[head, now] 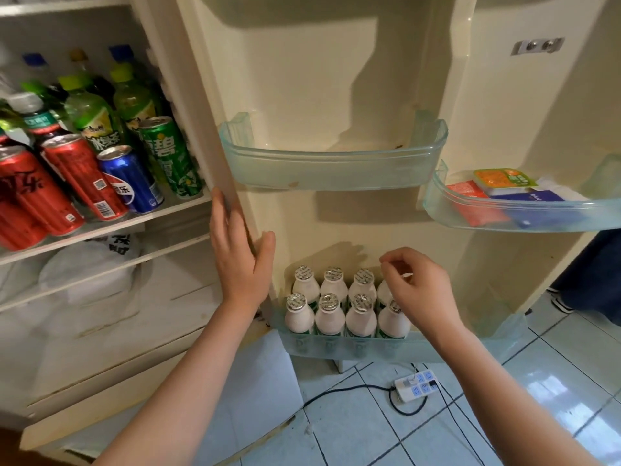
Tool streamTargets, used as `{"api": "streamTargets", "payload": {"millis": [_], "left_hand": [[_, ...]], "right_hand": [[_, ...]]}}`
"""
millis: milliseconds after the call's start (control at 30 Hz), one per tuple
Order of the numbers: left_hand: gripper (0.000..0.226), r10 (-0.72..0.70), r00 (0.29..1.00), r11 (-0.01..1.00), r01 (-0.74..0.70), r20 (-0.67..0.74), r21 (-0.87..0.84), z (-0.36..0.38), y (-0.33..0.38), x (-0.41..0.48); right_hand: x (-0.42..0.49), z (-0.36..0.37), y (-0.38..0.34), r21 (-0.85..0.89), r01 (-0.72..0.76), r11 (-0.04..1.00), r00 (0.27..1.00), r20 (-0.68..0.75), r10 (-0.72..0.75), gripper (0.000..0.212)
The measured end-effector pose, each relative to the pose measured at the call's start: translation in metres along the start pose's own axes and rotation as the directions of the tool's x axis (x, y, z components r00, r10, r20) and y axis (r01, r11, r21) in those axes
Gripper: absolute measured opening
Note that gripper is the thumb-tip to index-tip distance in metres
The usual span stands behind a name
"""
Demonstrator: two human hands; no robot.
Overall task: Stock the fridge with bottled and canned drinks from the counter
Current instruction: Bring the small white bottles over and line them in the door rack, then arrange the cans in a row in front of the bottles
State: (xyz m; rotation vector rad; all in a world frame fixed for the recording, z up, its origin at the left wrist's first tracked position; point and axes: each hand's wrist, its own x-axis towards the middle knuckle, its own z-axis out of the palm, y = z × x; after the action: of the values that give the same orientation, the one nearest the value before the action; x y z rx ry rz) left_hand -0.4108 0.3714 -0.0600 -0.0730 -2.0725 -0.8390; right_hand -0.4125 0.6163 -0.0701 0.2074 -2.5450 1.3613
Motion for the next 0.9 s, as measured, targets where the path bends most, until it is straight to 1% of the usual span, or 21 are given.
{"api": "streamTargets", "payload": {"millis": [67, 100, 167, 233, 367, 467, 567, 700, 767, 900], "left_hand": [[0.053, -0.022, 0.998, 0.999, 0.024, 0.055, -0.034, -0.021, -0.006, 0.001], [0.051, -0.036, 0.998, 0.999, 0.038, 0.052, -0.034, -0.032, -0.011, 0.003], [0.044, -0.075, 0.997, 0.997, 0.075, 0.010, -0.017, -0.055, -0.020, 0.005], [0.034, -0.152, 0.987, 0.988, 0.151, -0.052, -0.021, -0.077, -0.032, 0.004], [0.019, -0.312, 0.937, 0.950, 0.307, -0.157, -0.052, -0.120, -0.063, -0.005], [0.016, -0.419, 0.896, 0.907, 0.421, -0.149, -0.018, -0.147, -0.088, -0.011], [0.021, -0.522, 0.846, 0.847, 0.529, -0.112, 0.050, -0.173, -0.116, -0.011], [0.024, -0.570, 0.814, 0.816, 0.577, -0.109, 0.041, -0.202, -0.149, -0.001], [0.022, -0.574, 0.812, 0.813, 0.580, -0.106, 0.045, -0.210, -0.163, 0.008], [0.018, -0.529, 0.844, 0.844, 0.534, -0.083, 0.053, -0.214, -0.192, 0.029]], "right_hand": [[-0.006, 0.010, -0.021, 0.053, 0.071, 0.996, 0.997, 0.038, -0.073, 0.013], [-0.008, 0.016, -0.032, 0.074, 0.108, 0.991, 0.992, 0.062, -0.113, 0.013], [-0.012, 0.029, -0.053, 0.112, 0.186, 0.976, 0.974, 0.110, -0.198, 0.014], [-0.015, 0.045, -0.073, 0.145, 0.268, 0.953, 0.944, 0.156, -0.289, 0.015], [-0.018, 0.084, -0.110, 0.243, 0.372, 0.896, 0.877, 0.225, -0.425, 0.011], [-0.016, 0.119, -0.133, 0.294, 0.423, 0.857, 0.831, 0.252, -0.496, 0.011], [-0.010, 0.155, -0.156, 0.327, 0.451, 0.830, 0.803, 0.256, -0.537, 0.009], [0.011, 0.197, -0.184, 0.284, 0.471, 0.835, 0.786, 0.295, -0.544, 0.010], [0.025, 0.213, -0.197, 0.233, 0.479, 0.847, 0.792, 0.302, -0.531, 0.013], [0.059, 0.240, -0.222, 0.123, 0.472, 0.873, 0.845, 0.219, -0.487, 0.020]]}}
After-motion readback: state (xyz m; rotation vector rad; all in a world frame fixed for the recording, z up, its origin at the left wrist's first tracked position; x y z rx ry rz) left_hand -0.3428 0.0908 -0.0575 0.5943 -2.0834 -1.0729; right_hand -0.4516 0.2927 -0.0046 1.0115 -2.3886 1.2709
